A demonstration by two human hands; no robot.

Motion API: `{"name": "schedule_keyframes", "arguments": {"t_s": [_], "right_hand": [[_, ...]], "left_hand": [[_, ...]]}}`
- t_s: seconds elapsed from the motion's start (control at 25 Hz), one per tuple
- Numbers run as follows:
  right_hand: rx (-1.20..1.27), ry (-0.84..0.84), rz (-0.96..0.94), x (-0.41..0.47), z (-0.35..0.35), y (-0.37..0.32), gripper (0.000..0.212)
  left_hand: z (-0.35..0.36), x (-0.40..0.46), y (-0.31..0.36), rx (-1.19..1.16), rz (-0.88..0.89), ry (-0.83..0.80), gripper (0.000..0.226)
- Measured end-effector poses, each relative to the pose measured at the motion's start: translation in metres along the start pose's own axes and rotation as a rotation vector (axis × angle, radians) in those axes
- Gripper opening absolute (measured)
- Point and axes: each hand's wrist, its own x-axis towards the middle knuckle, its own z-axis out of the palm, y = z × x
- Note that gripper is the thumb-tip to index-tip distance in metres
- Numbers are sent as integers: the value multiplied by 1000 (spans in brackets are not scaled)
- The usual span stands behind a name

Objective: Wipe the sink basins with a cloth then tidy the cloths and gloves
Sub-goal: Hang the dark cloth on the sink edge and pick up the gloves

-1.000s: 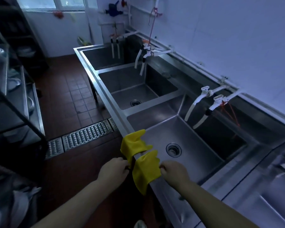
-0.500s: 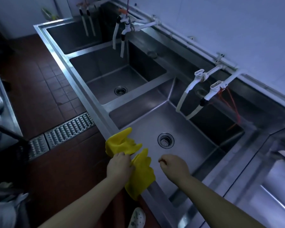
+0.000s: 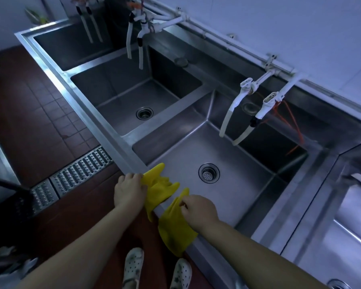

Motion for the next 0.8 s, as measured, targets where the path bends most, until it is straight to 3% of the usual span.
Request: {"name": "schedule_keyframes", "arguments": {"t_s": [0.2,0.32,0.48,0.56,0.64,0.8], "right_hand": [[-55,73,242,18,15,-33,50],[-41,34,349,22,23,-42,54],[51,100,554,17,27,-54,41],[120,109,658,11,25,-58,28],[205,113,747,2,20,-59,29],[525,250,922,-24,6,-63,19]], "left_hand": [[-2,32,-7,-1,-21,-75,27],[-5,43,-10,-101,-3,-198,29],[-15,47,-17,-329,58,-350,14],[-24,49,-18,-427,134,-376,23],[-31,51,-15,-467,187,-425,30],[-40,49,-7,-525,228,-475,26]]}}
